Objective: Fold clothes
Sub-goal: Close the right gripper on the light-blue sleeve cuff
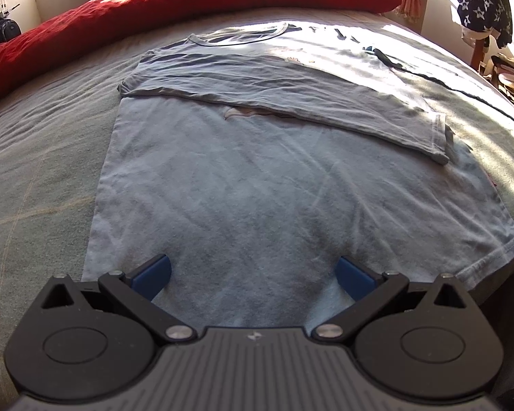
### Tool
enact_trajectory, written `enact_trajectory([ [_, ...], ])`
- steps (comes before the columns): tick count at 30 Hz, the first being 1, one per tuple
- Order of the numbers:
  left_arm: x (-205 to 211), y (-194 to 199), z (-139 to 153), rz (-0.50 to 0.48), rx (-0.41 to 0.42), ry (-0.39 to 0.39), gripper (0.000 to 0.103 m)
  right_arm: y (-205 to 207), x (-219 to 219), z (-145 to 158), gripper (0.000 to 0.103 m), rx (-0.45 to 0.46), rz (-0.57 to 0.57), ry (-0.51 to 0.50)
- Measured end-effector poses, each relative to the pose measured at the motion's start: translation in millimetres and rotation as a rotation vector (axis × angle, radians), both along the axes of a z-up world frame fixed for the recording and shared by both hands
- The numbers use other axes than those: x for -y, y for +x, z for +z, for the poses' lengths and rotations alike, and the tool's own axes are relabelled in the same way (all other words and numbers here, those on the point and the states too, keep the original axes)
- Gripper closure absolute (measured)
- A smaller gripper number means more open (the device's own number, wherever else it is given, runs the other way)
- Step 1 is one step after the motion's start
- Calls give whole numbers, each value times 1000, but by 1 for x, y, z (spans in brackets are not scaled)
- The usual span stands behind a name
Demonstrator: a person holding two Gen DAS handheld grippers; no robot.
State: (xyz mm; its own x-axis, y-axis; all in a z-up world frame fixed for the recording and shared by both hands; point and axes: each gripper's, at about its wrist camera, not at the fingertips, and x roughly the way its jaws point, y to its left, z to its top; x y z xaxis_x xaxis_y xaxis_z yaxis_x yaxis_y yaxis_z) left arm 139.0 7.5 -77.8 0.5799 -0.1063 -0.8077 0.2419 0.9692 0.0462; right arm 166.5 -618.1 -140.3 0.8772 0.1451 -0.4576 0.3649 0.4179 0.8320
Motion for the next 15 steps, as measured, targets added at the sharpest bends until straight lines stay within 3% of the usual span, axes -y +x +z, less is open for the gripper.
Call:
enact_trajectory([
  [4, 1, 1, 0, 0, 3, 0, 1, -2, -3, -3, 0, 31, -91, 20],
  [15, 3, 2, 0, -3, 3, -3, 1, 24, -21, -7, 0, 62, -161, -27],
])
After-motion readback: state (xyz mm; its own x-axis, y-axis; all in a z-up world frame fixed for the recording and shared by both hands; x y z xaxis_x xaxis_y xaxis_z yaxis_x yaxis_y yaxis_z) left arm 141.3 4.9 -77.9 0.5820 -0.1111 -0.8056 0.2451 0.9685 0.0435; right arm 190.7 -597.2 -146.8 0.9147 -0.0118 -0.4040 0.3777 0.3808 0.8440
